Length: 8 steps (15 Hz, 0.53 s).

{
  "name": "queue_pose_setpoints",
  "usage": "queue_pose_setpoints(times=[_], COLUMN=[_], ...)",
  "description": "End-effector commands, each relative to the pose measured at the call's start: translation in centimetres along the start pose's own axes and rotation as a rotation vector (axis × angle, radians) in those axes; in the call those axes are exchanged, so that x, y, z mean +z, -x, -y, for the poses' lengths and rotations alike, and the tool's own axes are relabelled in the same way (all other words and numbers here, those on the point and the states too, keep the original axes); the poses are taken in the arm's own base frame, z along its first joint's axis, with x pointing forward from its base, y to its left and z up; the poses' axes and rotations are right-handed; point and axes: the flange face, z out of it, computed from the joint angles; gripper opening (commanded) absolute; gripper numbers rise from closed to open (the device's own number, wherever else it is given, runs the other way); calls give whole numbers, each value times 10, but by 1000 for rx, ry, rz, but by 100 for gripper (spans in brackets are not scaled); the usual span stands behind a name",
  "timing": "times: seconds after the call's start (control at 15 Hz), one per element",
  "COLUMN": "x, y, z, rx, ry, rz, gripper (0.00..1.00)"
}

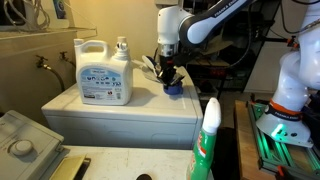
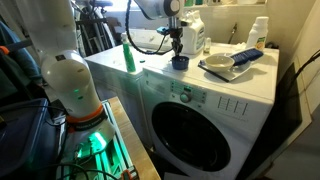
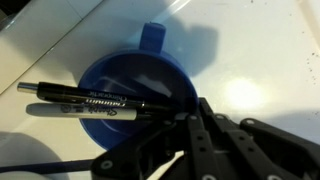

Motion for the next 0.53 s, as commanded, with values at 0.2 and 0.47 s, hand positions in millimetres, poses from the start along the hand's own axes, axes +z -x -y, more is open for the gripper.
queue_pose_setpoints(times=[0.2, 0.47], x=[-68, -96], y=[7, -7], z=[-60, -63], rx=[-15, -77], ry=[-57, -124], rz=[-4, -64], gripper=[58, 62])
